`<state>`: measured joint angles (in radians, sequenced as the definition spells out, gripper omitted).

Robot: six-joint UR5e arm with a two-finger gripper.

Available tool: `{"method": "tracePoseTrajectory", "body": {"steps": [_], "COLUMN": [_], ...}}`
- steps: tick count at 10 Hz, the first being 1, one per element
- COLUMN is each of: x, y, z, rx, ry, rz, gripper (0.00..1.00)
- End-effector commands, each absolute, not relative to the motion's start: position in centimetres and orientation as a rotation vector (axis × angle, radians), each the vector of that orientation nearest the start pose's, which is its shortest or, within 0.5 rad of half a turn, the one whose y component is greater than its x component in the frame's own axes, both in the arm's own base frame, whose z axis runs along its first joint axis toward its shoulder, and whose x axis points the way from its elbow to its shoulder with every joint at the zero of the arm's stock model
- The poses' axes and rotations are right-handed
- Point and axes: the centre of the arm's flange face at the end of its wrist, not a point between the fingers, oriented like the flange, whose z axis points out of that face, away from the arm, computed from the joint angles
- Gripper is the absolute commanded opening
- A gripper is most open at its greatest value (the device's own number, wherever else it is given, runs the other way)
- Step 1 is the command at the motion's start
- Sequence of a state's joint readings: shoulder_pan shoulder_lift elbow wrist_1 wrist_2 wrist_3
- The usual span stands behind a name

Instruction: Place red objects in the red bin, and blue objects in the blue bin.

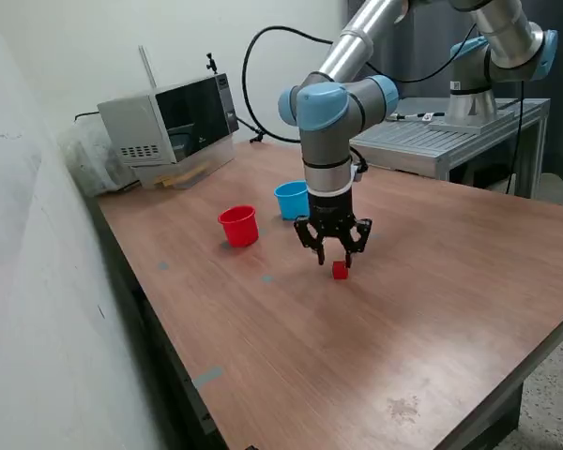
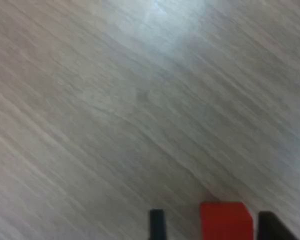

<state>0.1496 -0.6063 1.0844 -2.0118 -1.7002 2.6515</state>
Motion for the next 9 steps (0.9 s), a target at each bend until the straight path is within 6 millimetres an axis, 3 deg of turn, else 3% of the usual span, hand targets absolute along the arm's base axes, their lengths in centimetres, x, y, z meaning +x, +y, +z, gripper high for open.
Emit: {"method": "tracePoseTrajectory", "body": {"steps": [1, 4, 5, 6, 7, 9], "x": [-76.3, -75.9, -76.0, -76.2, -76.5, -77.2], "y": [-24.4, -25.3, -25.2, -25.0, -23.6, -20.1], "z": [12.2, 12.0, 13.0, 15.3, 18.3, 22.2], "rx": [-2.705, -2.702, -2.706, -2.699, -2.660, -2.529], "ry": [1.347, 1.331, 1.344, 1.384, 1.478, 1.639], "rz": [0.035, 0.019, 0.035, 0.077, 0.140, 0.263], "gripper": [0.00, 0.00, 0.00, 0.00, 0.00, 0.00]}}
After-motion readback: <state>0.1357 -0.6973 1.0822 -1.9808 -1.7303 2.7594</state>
